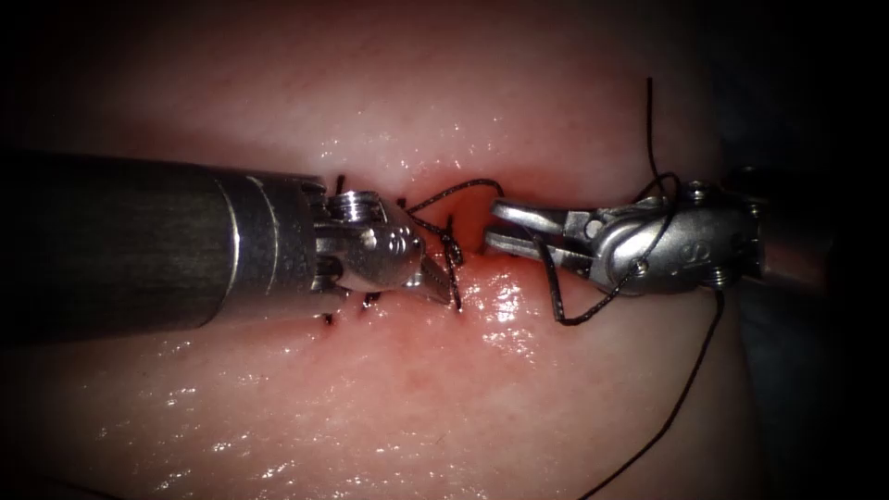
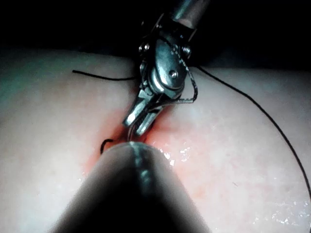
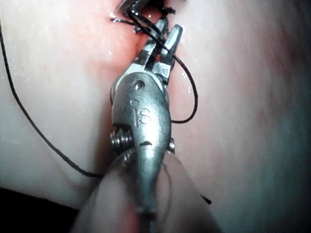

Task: Wound Closure
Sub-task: Throw the needle through the bottom half of the incision with the right gripper

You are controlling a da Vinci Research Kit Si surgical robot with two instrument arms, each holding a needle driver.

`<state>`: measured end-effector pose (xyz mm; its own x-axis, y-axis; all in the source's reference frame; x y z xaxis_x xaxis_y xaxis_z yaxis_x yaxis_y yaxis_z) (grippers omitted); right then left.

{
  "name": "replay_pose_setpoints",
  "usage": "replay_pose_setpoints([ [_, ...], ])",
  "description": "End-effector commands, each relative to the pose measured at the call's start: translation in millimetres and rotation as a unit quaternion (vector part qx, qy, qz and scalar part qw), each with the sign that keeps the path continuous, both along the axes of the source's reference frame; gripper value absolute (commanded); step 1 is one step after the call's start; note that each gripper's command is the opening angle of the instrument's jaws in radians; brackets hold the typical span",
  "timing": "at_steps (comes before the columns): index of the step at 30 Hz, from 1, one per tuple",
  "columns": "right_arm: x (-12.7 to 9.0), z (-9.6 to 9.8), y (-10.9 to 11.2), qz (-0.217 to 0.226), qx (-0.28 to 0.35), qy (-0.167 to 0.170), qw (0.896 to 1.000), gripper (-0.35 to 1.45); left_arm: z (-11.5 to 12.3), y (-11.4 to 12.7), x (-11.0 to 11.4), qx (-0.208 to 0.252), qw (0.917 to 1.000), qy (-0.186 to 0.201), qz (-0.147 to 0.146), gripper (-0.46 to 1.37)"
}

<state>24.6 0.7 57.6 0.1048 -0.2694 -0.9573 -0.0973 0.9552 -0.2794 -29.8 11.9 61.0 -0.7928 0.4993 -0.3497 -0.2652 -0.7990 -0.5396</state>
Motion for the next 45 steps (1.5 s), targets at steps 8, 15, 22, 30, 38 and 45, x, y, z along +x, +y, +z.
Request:
replay_pose_setpoints([
  [8,-0.4,-0.5,1.3,0.000,0.008,0.002,1.000,-0.35,-1.1,-0.5,-1.0,-0.004,0.9999,-0.009,-0.009,0.00],
  [15,-1.0,-0.4,2.0,-0.025,0.016,-0.034,0.999,-0.35,-2.8,-0.6,-2.5,-0.030,0.9985,-0.039,-0.024,-0.07],
  [22,-1.8,-0.6,3.0,-0.031,0.020,-0.037,0.999,-0.35,-3.3,-1.1,-4.1,-0.045,0.9954,-0.067,-0.051,-0.07],
  [30,-2.0,-1.1,3.9,-0.066,0.031,-0.059,0.996,-0.35,-2.4,-1.4,-5.2,-0.058,0.9929,-0.077,-0.070,-0.12],
  [38,-2.0,-0.9,4.9,-0.077,0.055,-0.056,0.994,-0.35,0.0,-2.7,-5.1,-0.067,0.9926,-0.076,-0.066,-0.15],
  [45,-2.2,-1.2,6.5,-0.063,0.135,-0.052,0.987,-0.35,0.9,-3.8,-4.1,-0.066,0.9926,-0.075,-0.068,-0.15],
])
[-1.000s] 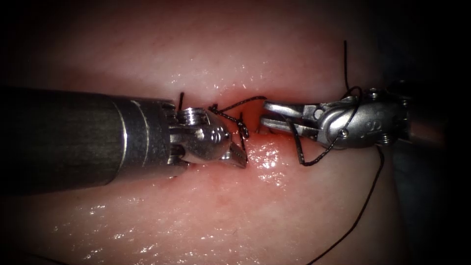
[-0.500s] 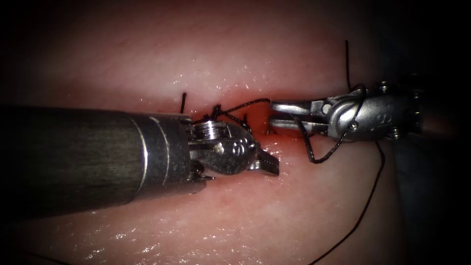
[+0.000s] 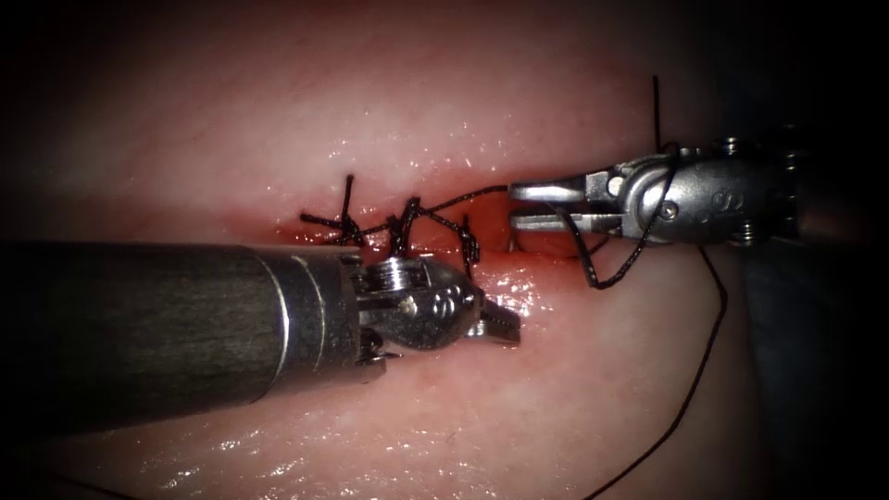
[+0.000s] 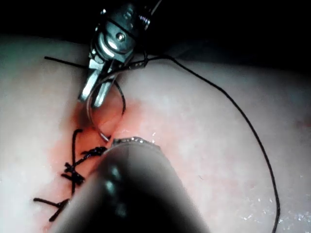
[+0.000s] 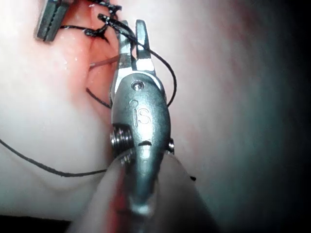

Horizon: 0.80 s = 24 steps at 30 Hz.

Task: Wound Closure
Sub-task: Throw the needle through the bottom half of the incision with the right gripper

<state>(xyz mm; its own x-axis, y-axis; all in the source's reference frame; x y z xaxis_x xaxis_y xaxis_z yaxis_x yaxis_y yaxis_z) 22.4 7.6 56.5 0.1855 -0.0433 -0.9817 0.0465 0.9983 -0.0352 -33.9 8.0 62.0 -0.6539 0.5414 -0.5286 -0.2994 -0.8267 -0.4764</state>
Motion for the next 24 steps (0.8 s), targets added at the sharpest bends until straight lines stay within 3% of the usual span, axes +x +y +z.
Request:
replay_pose_setpoints([
  [1,0.0,-0.1,-0.2,0.003,0.016,-0.002,1.000,-0.35,0.1,-0.3,0.2,0.001,1.0000,0.000,-0.001,-0.16],
  [24,0.0,0.0,1.1,0.022,0.145,-0.026,0.989,-0.35,1.1,-2.0,0.8,0.005,1.0000,0.000,-0.002,-0.16],
])
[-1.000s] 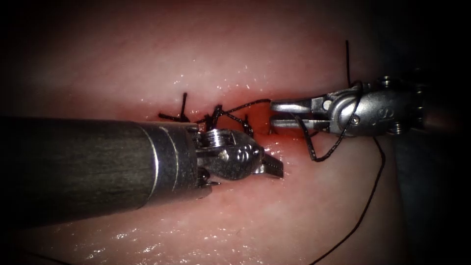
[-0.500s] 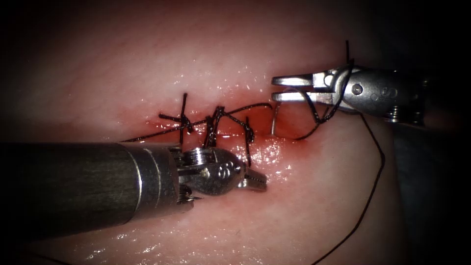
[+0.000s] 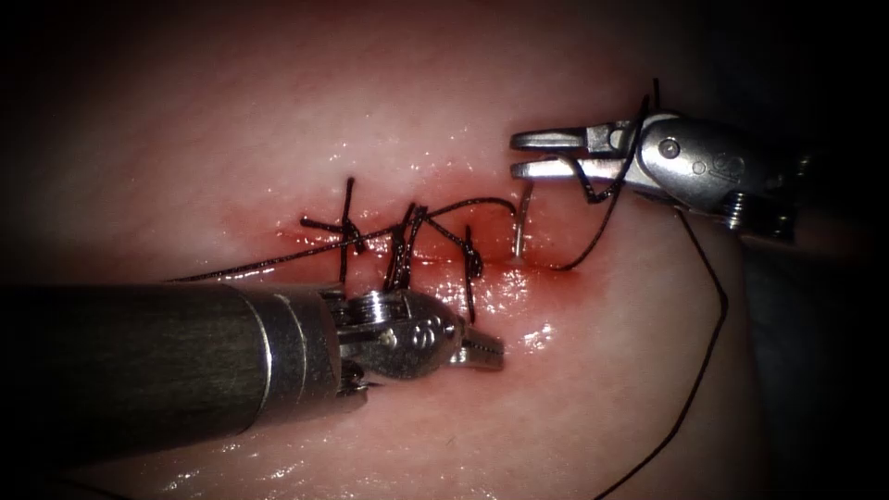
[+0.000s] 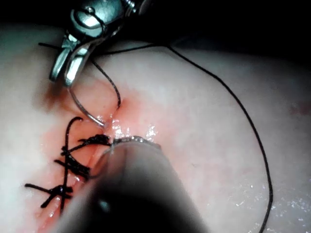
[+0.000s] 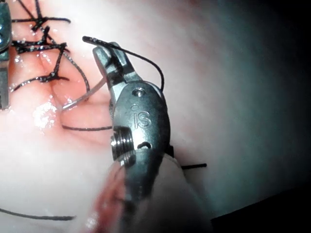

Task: Wound Closure
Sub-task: Throw the needle through the bottom half of the incision with the right gripper

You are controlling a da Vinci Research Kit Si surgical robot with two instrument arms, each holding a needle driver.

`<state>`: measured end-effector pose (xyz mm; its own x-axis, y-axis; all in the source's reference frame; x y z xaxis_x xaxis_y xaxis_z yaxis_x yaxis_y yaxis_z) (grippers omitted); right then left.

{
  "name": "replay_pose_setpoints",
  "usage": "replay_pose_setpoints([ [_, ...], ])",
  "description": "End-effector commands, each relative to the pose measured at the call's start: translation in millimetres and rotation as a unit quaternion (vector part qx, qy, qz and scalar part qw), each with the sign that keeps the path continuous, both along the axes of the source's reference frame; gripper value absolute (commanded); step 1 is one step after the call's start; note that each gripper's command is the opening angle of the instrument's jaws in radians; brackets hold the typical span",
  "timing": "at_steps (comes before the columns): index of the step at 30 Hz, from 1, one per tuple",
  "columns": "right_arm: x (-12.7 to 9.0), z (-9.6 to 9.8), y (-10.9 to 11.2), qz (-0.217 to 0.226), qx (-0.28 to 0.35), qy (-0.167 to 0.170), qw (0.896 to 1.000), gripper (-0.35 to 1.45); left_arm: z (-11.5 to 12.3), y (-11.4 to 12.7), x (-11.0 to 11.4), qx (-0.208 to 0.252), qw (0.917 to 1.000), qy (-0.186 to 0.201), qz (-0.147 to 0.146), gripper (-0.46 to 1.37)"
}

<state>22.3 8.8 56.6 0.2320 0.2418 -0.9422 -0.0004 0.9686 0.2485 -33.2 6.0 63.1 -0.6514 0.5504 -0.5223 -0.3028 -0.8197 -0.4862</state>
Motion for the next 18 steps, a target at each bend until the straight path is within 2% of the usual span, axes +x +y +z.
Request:
replay_pose_setpoints([
  [1,0.1,-0.1,-0.1,0.002,0.006,0.000,1.000,-0.35,0.0,0.0,0.1,-0.001,1.0000,0.000,0.001,-0.16],
  [18,0.4,-0.1,-0.3,0.009,0.017,-0.003,1.000,-0.35,0.2,0.1,0.6,0.001,1.0000,-0.001,0.000,-0.21],
])
